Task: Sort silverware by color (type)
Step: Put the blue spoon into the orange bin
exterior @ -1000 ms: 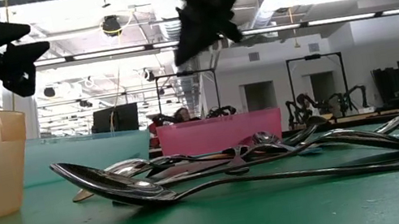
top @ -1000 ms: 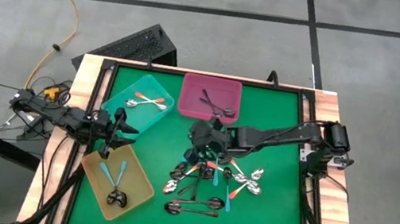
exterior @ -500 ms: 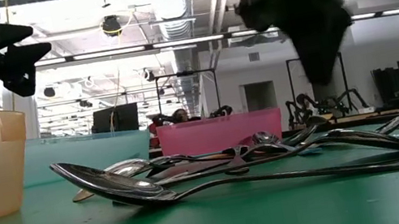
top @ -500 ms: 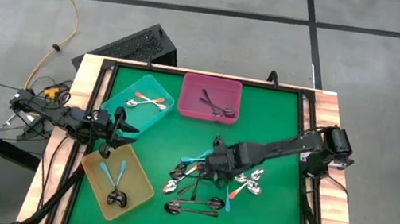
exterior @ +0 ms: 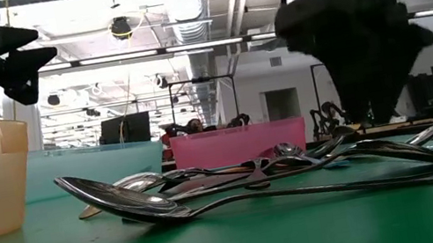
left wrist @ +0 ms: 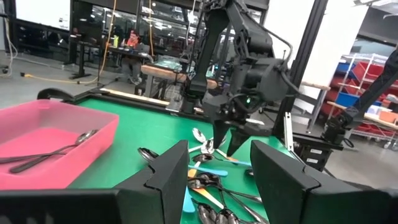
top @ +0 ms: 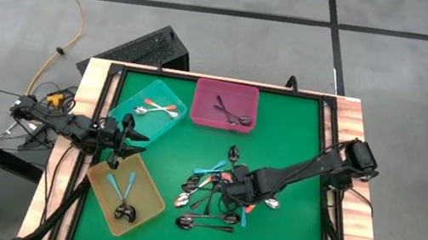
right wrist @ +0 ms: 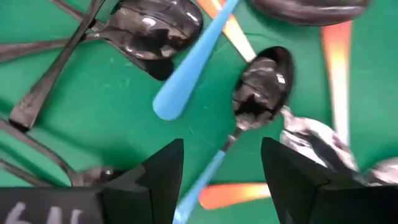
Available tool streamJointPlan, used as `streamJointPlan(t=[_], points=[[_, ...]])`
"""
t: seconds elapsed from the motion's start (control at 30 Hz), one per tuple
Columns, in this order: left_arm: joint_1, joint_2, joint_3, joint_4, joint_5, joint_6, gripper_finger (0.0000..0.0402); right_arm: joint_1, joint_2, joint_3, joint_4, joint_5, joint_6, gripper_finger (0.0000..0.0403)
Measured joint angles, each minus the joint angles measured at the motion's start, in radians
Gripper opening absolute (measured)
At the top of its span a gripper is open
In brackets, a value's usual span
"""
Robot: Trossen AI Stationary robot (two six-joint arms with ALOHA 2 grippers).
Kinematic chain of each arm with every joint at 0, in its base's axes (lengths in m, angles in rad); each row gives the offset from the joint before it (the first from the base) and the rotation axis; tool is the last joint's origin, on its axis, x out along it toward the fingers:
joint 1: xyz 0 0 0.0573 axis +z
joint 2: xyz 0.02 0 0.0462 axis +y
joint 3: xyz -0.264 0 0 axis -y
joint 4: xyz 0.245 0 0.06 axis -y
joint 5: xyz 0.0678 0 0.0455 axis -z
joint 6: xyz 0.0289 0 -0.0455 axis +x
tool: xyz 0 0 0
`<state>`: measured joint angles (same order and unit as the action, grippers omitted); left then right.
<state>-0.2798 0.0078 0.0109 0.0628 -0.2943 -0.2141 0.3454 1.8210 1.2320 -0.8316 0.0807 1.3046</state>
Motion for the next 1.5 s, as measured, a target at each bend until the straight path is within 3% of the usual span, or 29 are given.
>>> streamJointPlan(t=[0.5,0.6,0.8,0.87,1.13,1.5], points=[[0.0,0.034,0.0,0.002,-0.025,-0.018,0.0158,0.0,-0.006,-0.164,0.177,0.0,0.077,0.0209],[0.0,0.034,0.0,0.003,-0.026,-0.018,0.0158,0.0,-0.006,-0.167,0.167,0.0,0.078,0.0169],[0.0,0.034,0.0,0.003,-0.026,-0.018,0.0158,-0.001,-0.005,-0.17,0.147,0.0,0.06,0.0038],[0.0,0.034,0.0,0.004,-0.026,-0.018,0.0158,-0.001,-0.005,-0.169,0.151,0.001,0.045,0.0014],[0.0,0.034,0.0,0.004,-0.026,-0.017,0.0158,-0.006,0.0,-0.139,0.115,0.03,0.014,0.0007],[0.0,0.034,0.0,0.003,-0.026,-0.018,0.0158,-0.05,0.002,-0.024,0.031,0.118,-0.16,0.0006]])
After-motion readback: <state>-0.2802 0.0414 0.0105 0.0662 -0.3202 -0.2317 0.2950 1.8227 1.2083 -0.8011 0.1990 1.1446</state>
